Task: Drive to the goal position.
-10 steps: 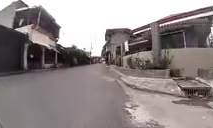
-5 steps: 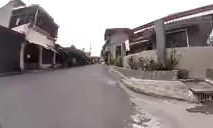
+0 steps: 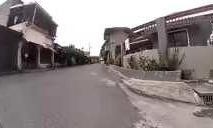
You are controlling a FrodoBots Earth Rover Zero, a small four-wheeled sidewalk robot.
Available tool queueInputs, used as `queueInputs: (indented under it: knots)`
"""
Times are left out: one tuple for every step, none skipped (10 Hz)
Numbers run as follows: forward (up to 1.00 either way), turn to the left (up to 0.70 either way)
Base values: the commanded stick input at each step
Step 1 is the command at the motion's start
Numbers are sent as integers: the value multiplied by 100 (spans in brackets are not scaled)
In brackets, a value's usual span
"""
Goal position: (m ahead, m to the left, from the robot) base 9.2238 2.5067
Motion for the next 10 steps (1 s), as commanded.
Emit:
queueInputs:
  knots:
    - [0, 0]
    - [0, 0]
    - [7, 0]
    - [37, 1]
    - [68, 1]
    - [70, 1]
    - [70, 1]
    - [70, 1]
    - [70, 1]
    - [70, 1]
